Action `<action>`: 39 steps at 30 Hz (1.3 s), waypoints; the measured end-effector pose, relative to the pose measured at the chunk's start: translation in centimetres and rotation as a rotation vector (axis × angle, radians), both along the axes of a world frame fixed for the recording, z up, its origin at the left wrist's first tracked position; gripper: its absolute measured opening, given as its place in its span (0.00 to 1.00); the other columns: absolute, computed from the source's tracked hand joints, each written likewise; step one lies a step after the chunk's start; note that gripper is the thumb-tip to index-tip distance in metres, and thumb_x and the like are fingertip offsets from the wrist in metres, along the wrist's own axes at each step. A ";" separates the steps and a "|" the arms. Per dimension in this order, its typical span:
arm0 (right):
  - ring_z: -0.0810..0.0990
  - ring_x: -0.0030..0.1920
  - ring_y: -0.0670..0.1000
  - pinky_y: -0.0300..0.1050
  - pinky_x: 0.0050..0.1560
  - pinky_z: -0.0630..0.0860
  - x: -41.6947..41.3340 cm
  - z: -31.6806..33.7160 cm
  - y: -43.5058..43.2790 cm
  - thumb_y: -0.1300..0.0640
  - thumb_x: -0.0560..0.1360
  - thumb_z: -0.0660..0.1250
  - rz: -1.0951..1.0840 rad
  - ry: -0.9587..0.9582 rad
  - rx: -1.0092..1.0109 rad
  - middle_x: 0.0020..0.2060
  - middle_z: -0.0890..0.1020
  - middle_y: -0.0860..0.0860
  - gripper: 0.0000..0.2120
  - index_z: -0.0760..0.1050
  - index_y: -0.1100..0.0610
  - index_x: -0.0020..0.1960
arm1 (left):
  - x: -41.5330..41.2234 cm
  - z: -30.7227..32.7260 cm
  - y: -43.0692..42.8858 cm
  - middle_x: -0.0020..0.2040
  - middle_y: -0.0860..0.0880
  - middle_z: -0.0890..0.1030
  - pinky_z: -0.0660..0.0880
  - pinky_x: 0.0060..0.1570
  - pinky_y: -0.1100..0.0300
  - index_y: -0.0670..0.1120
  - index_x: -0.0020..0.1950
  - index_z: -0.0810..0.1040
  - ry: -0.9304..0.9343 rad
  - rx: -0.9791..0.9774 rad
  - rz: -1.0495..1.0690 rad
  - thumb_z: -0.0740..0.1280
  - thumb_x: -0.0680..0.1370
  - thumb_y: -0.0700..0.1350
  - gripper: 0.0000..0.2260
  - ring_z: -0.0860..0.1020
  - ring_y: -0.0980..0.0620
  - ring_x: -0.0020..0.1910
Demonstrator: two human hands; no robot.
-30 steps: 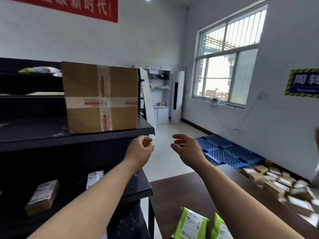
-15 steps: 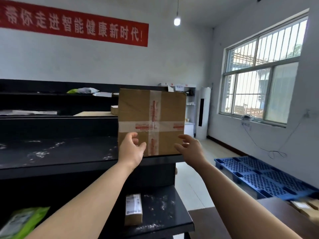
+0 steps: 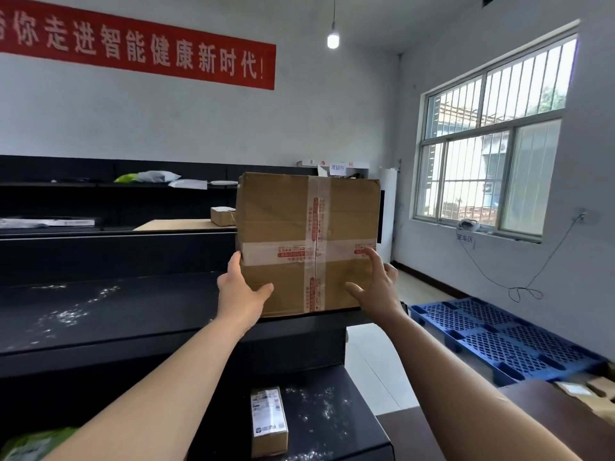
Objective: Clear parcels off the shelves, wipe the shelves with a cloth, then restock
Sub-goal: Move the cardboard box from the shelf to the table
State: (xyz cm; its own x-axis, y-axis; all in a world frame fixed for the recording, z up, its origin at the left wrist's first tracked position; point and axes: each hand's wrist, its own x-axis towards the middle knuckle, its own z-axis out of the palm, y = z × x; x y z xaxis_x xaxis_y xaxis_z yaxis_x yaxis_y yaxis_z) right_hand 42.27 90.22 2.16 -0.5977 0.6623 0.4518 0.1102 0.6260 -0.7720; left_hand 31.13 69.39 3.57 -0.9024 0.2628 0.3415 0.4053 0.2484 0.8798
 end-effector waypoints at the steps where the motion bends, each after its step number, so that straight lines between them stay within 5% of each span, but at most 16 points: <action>1: 0.67 0.69 0.59 0.54 0.68 0.68 -0.2 -0.1 0.2 0.58 0.73 0.71 0.004 0.004 -0.002 0.72 0.56 0.56 0.38 0.53 0.40 0.74 | -0.1 0.0 0.2 0.70 0.44 0.63 0.70 0.63 0.46 0.56 0.77 0.50 -0.004 0.008 0.001 0.72 0.75 0.45 0.39 0.70 0.43 0.65; 8: 0.71 0.62 0.55 0.51 0.60 0.71 -1.4 -0.3 2.3 0.58 0.74 0.70 0.076 0.044 -0.013 0.68 0.61 0.55 0.41 0.49 0.35 0.73 | -1.1 -0.3 1.7 0.69 0.43 0.65 0.70 0.63 0.43 0.57 0.76 0.50 -0.043 0.047 0.046 0.71 0.75 0.45 0.38 0.70 0.42 0.65; 13: 0.69 0.64 0.55 0.58 0.65 0.70 -2.1 -0.1 3.1 0.59 0.72 0.72 0.115 0.076 -0.028 0.65 0.64 0.53 0.48 0.42 0.34 0.74 | -1.8 -0.4 2.3 0.70 0.45 0.67 0.69 0.65 0.41 0.56 0.77 0.49 -0.057 0.061 0.030 0.71 0.75 0.44 0.39 0.68 0.43 0.68; 23: 0.67 0.53 0.48 0.54 0.62 0.71 -2.7 -0.2 3.5 0.61 0.70 0.73 0.102 0.106 -0.057 0.56 0.58 0.47 0.55 0.35 0.30 0.72 | -2.0 -0.4 3.0 0.70 0.44 0.62 0.65 0.67 0.37 0.60 0.75 0.46 -0.095 0.061 0.053 0.72 0.74 0.47 0.41 0.66 0.41 0.68; 31: 0.68 0.65 0.55 0.55 0.64 0.72 0.4 0.2 2.7 0.61 0.71 0.72 0.000 0.118 0.072 0.69 0.59 0.49 0.51 0.40 0.30 0.73 | -0.8 -0.3 3.8 0.72 0.45 0.59 0.65 0.68 0.38 0.62 0.76 0.46 -0.101 0.092 -0.047 0.73 0.73 0.47 0.43 0.64 0.41 0.69; 39: 0.67 0.68 0.58 0.56 0.63 0.72 6.8 0.3 2.2 0.63 0.73 0.70 -0.145 0.133 0.092 0.70 0.58 0.49 0.48 0.41 0.34 0.74 | 2.1 -0.2 5.6 0.70 0.45 0.59 0.65 0.67 0.39 0.64 0.75 0.47 -0.080 0.090 -0.225 0.73 0.73 0.48 0.42 0.65 0.41 0.68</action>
State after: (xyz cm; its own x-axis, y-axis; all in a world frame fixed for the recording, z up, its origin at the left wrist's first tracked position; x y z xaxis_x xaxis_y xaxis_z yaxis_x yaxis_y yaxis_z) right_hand 49.05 92.44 2.42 -0.4302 0.6892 0.5830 0.1048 0.6796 -0.7261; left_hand 33.21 74.98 3.41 -0.8496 0.4322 0.3025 0.3696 0.0786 0.9258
